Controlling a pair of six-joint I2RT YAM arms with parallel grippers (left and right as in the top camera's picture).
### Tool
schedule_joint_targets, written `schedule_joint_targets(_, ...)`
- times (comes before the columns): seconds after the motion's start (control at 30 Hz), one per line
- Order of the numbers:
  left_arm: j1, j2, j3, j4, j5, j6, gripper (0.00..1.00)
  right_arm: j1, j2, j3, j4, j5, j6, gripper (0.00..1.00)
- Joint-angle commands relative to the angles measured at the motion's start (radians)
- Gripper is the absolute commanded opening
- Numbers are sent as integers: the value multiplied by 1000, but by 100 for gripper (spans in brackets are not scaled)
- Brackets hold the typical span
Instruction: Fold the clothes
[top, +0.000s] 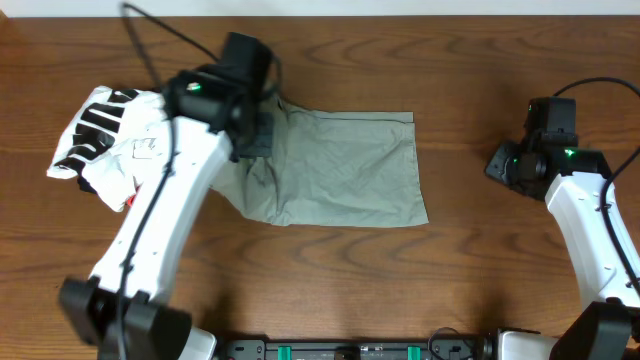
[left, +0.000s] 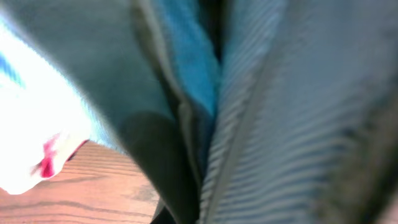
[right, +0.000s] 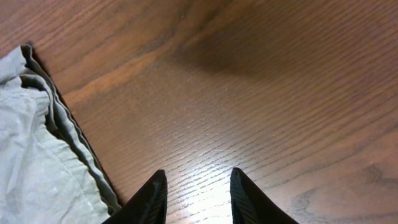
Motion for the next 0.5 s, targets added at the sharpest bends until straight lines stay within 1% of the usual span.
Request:
schedule_joint_targets(0.0, -43, 105, 10, 8, -16, -9, 6, -8, -2, 2, 1, 14, 14, 32)
schedule_joint_targets(0.2, -123, 220, 10, 83, -14, -104, 6, -8, -2, 2, -2, 14, 14, 32)
schedule_joint_targets(0.27, -152, 227, 10, 115, 12, -135, 6, -8, -2, 2, -2, 14, 14, 32)
schedule_joint_targets(0.47, -232, 227, 10, 256, 86, -283, 6, -8, -2, 2, -2, 14, 14, 32)
